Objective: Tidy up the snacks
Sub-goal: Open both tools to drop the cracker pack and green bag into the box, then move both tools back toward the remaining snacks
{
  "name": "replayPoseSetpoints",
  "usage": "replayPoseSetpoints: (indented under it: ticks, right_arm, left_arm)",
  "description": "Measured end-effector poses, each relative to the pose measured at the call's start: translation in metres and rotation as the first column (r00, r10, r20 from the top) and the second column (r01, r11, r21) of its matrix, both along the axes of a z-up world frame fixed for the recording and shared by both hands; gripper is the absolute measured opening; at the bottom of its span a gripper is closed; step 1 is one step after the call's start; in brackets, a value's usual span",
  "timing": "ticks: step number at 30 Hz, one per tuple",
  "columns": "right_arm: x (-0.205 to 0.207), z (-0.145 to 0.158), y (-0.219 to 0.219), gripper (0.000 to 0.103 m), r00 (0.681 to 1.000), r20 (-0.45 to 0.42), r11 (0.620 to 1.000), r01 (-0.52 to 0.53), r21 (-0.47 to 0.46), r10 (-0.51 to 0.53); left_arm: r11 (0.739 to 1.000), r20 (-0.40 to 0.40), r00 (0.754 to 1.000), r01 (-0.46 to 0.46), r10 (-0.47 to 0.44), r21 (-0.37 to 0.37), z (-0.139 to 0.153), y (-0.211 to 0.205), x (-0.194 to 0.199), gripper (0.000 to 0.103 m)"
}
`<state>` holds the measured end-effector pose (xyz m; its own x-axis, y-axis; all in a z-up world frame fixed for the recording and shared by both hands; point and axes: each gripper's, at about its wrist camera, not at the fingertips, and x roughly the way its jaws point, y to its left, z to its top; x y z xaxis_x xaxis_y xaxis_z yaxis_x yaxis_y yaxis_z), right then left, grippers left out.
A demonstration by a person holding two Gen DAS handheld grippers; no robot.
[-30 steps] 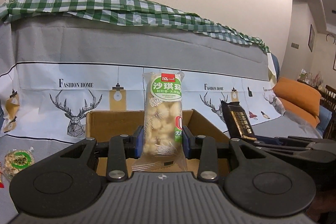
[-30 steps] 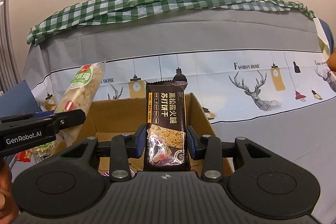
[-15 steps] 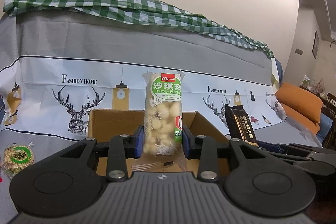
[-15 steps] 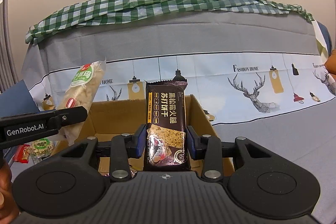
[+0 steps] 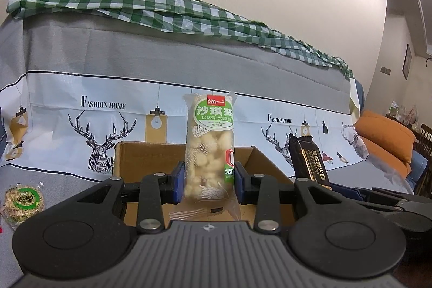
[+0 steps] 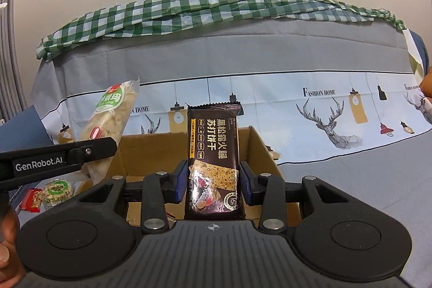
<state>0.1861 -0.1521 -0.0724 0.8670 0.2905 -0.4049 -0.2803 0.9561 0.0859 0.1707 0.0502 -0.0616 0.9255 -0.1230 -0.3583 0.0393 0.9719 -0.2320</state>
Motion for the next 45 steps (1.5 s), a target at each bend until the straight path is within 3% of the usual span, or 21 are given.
replayPoseSetpoints:
  ticks: [8,13,22,27,36,39,42,45]
  right_arm:
    - [0.001,-0.003,0.005,0.042,1.000,-0.018,1.000,-0.017,-0.012,0.017]
    - [0.003,-0.004,0.007,0.064,1.000,-0.031,1.000,-0.002,-0.020,0.002]
    - [-0.001,-0.005,0.022,0.064,1.000,-0.023,0.999,-0.010,-0.048,0.009]
    - [-0.008,-0.003,0.033,0.064,1.000,0.007,0.999,-0.006,-0.048,0.006]
    - [-0.028,-0.003,0.060,0.064,0.998,0.061,1.000,0.008,-0.019,-0.007]
    - [-0.035,-0.002,0.070,0.064,0.998,0.064,1.000,0.010,-0.018,-0.009]
    - [-0.041,0.001,0.076,0.067,0.997,0.076,1.000,0.007,0.015,-0.008]
    - [-0.045,0.003,0.084,0.068,0.997,0.063,0.997,-0.042,0.064,0.038]
  left_arm:
    - [1.000,-0.005,1.000,0.009,-0.009,-0.011,0.000,-0.001,0.000,0.040]
    - [1.000,-0.007,1.000,0.003,-0.003,-0.013,0.001,0.002,0.001,0.040]
    - [0.999,-0.012,0.999,-0.031,0.031,-0.023,-0.002,0.016,-0.003,0.048]
    - [0.998,0.014,0.998,-0.053,0.053,-0.019,-0.003,0.029,-0.019,0.057]
    - [0.987,-0.053,0.986,-0.153,0.155,0.046,-0.004,0.061,-0.052,0.059]
    - [0.989,-0.094,0.985,-0.140,0.143,0.038,-0.004,0.076,-0.066,0.059]
    - [0.994,-0.140,0.984,-0.104,0.106,0.023,-0.003,0.093,-0.077,0.053]
    - [0.992,-0.154,0.984,-0.076,0.091,0.105,0.004,0.106,-0.085,0.038]
